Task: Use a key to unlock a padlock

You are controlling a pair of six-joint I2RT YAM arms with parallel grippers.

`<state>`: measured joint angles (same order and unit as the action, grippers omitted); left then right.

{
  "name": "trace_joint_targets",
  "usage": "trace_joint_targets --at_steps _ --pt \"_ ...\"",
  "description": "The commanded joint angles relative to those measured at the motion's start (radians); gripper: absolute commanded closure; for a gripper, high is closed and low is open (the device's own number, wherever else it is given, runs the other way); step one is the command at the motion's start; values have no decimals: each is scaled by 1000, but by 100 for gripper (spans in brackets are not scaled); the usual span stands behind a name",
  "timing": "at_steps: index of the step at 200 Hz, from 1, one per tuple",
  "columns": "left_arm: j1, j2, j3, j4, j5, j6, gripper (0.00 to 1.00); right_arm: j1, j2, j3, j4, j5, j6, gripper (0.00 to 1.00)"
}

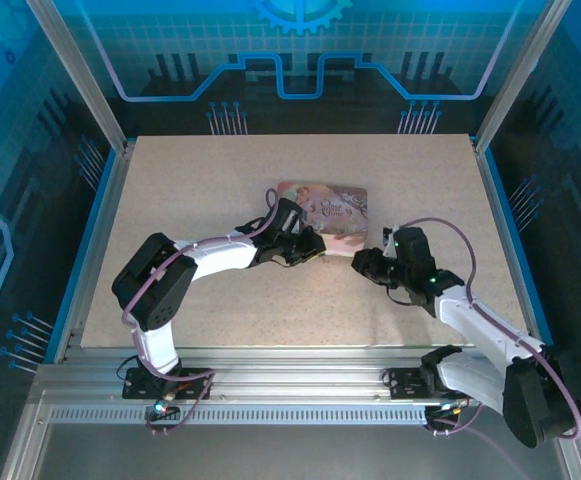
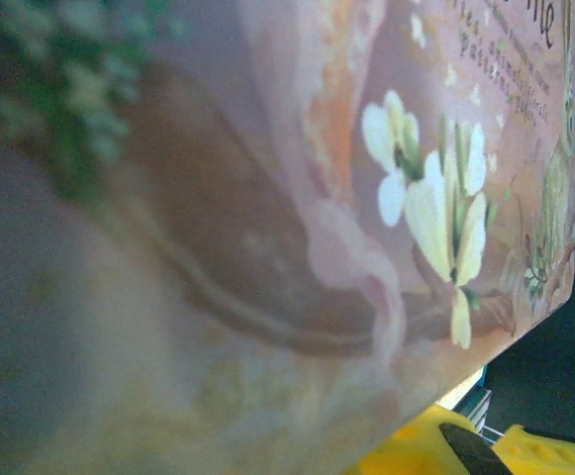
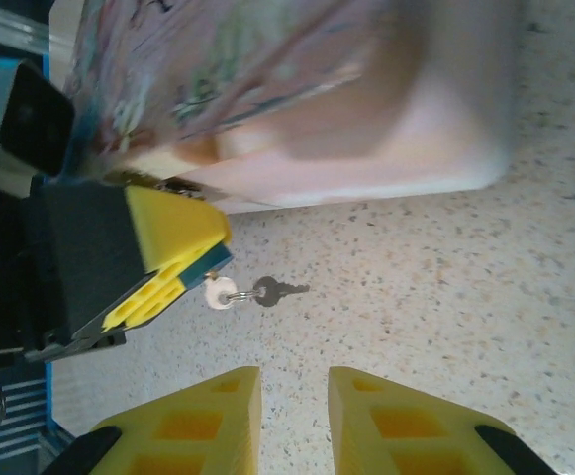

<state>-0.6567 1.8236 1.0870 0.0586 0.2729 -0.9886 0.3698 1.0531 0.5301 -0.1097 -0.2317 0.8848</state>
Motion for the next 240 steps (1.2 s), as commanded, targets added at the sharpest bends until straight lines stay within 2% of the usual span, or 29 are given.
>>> trace_joint_targets --at_steps 1,70,117,175,216,240 --pt "-6 -44 41 10 3 1 100 54 35 48 -70 49 -115 74" --pt "-6 -44 40 19 19 -11 100 160 167 98 11 94 -171 71" --pt "-6 -43 43 21 28 -15 100 174 248 111 91 66 -181 70" --pt "-6 -41 40 29 39 -26 100 186 349 163 140 55 -184 75" --pt "-6 -40 37 36 54 -32 100 187 387 183 173 53 -176 84" --pt "-6 -41 34 37 61 -31 100 187 388 199 171 60 -178 87"
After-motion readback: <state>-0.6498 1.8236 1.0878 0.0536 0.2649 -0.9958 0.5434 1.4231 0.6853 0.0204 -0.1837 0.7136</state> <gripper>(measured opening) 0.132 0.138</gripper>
